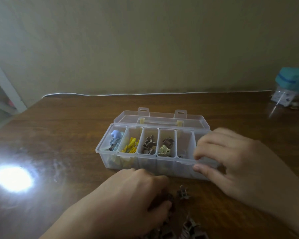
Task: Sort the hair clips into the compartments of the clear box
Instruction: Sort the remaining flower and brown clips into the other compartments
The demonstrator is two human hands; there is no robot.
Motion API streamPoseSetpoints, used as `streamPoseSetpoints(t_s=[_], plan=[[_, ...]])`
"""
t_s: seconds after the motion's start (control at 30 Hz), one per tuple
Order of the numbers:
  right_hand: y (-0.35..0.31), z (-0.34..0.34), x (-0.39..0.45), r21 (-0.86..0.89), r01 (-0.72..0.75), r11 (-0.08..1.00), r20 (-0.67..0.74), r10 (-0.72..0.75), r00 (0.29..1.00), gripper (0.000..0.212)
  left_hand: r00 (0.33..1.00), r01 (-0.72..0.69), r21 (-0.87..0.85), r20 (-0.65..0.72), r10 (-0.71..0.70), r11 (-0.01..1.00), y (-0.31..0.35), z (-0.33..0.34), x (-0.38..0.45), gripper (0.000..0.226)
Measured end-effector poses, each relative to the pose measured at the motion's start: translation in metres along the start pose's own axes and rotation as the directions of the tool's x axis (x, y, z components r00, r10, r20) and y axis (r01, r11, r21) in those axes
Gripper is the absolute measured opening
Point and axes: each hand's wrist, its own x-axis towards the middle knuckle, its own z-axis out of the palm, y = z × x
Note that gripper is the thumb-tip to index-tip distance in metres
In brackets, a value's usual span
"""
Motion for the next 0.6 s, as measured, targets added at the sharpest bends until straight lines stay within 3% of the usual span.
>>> streamPoseSetpoints(t_s=[0.07,0.17,0.23,0.37,0.5,0.6], plan=[[-0.008,-0.009,-0.001,0.056,0.113,0.992,-0.059,-0.109,0.992,0.012,1.0,-0.02,-0.001,-0.005,0.019,1.0,-0.001,-0.001,0.0,0.035],[-0.017,-0.004,-0.005,0.114,0.274,0.955,0.146,-0.289,0.946,0.026,0.999,-0.038,-0.028,-0.006,0.038,0.999,-0.001,-0.002,0.001,0.03],[-0.016,0.008,-0.007,0.101,0.256,0.961,0.281,-0.275,0.92,0.034,0.999,-0.034,-0.042,-0.012,0.033,0.999,-0.001,-0.003,0.001,0.023],[-0.013,0.024,-0.008,0.229,0.112,0.967,0.418,-0.202,0.885,0.043,1.0,-0.015,-0.009,-0.009,0.015,1.0,-0.003,-0.002,0.0,0.024],[-0.019,0.025,-0.008,0.166,0.2,0.966,0.427,-0.253,0.868,0.035,1.0,-0.004,-0.006,0.003,0.004,1.0,-0.005,0.0,0.0,0.026],[-0.018,0.009,-0.003,0.152,0.225,0.963,0.259,-0.258,0.931,0.032,1.0,-0.011,-0.009,0.002,0.011,1.0,-0.005,-0.001,0.0,0.031]])
